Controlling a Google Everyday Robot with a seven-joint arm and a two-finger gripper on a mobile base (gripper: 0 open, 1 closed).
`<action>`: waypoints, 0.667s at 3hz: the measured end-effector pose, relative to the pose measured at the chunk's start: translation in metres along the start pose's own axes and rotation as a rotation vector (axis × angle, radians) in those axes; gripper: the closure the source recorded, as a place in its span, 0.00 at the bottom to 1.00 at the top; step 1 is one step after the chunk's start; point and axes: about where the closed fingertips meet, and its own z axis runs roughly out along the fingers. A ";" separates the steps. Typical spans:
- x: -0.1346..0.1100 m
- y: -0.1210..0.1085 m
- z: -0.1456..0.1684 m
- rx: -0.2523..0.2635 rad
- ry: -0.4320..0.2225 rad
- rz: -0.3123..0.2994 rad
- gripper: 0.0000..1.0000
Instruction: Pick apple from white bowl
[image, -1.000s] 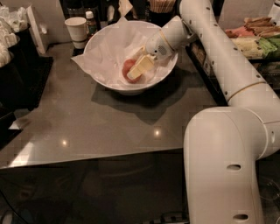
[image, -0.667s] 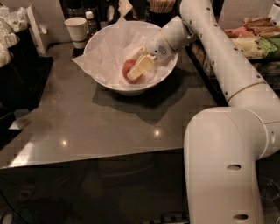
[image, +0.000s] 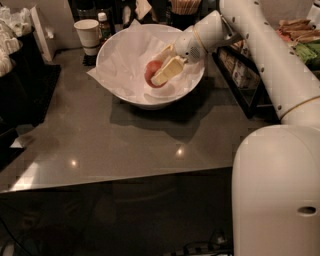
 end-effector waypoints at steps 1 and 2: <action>-0.021 0.016 -0.024 0.057 -0.008 -0.064 1.00; -0.033 0.041 -0.044 0.096 -0.034 -0.100 1.00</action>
Offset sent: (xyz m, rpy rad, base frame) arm -0.0866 -0.0279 0.0724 0.0568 -0.2042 -0.0337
